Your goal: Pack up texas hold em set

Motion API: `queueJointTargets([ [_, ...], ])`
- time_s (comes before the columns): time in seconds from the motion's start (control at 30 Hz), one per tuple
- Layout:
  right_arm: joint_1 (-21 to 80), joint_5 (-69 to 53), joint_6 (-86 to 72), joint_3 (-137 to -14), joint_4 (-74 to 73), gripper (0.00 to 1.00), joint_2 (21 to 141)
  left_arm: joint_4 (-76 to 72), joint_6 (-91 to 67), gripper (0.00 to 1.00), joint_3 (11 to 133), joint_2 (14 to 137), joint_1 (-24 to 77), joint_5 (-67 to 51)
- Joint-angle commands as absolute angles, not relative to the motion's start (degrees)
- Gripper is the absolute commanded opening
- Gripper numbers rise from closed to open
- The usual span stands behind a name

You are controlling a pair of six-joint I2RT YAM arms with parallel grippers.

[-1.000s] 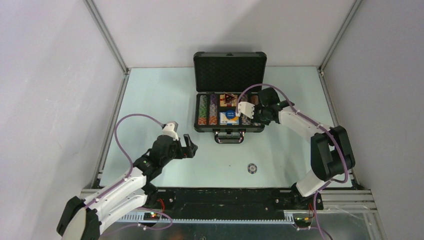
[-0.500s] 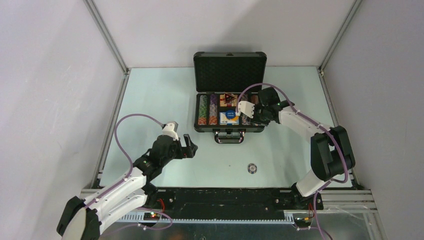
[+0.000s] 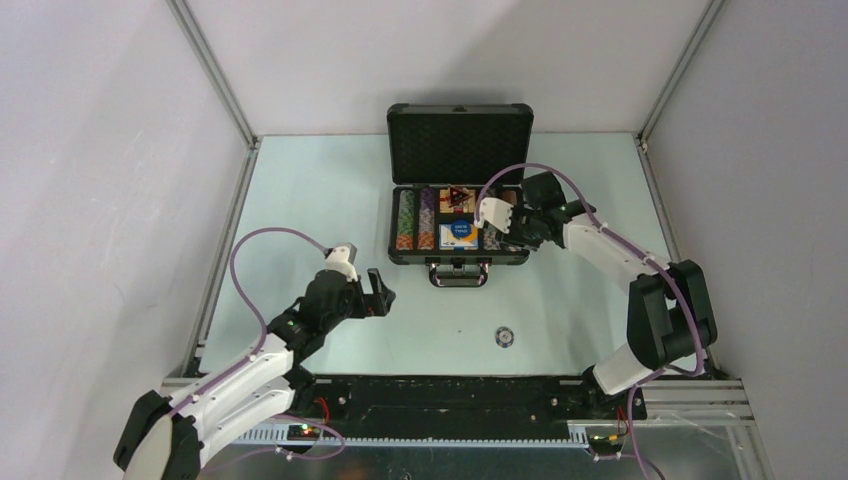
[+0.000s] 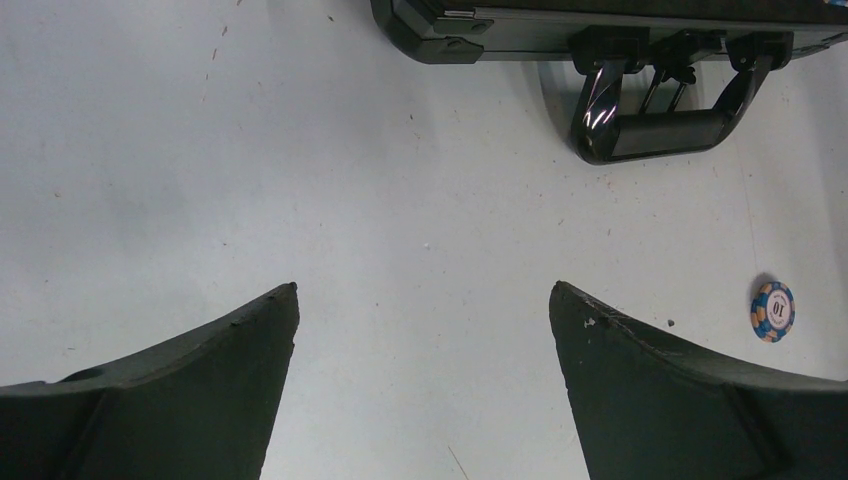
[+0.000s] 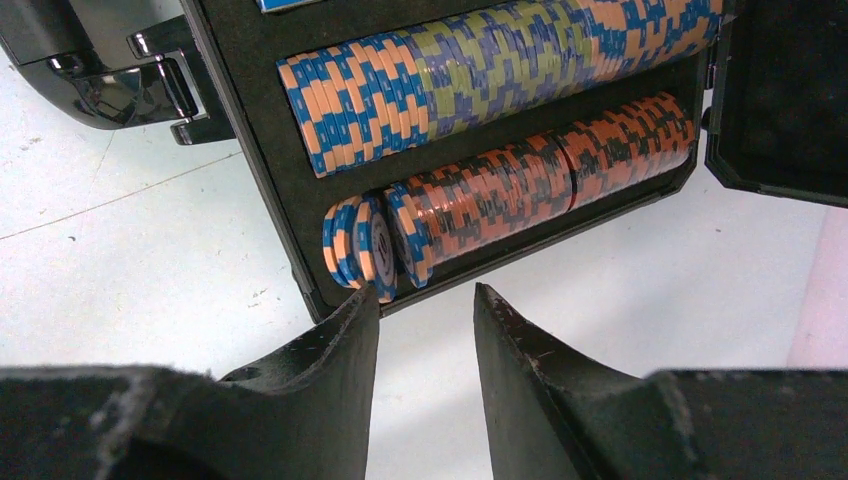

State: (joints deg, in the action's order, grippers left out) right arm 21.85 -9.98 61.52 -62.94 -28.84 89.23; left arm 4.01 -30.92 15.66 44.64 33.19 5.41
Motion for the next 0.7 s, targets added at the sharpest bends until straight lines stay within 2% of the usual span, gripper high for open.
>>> queueJointTargets([
  [0.0,21.48,-11.03,60.77,-63.37,-29.41,0.43,86.43,2.19,-29.90,1.00,16.90,44.81,32.87,5.63],
  [0.23,20.78,-15.41,57.85,-63.35,-28.46,0.42,83.03,2.20,-29.91,1.00,16.99,44.96,32.87,5.51],
  [0.43,19.74,-19.41,51.41,-63.29,-22.63,0.36,80.50,2.20,-29.88,1.00,16.89,44.84,32.91,5.62],
  [0.57,19.20,-22.02,42.37,-61.10,-11.26,0.39,77.79,2.16,-29.83,1.00,16.96,44.82,32.79,5.62],
  [0.67,18.91,-19.94,30.84,-60.27,-5.32,0.37,77.32,2.20,-29.88,1.00,16.92,44.79,32.85,5.62],
])
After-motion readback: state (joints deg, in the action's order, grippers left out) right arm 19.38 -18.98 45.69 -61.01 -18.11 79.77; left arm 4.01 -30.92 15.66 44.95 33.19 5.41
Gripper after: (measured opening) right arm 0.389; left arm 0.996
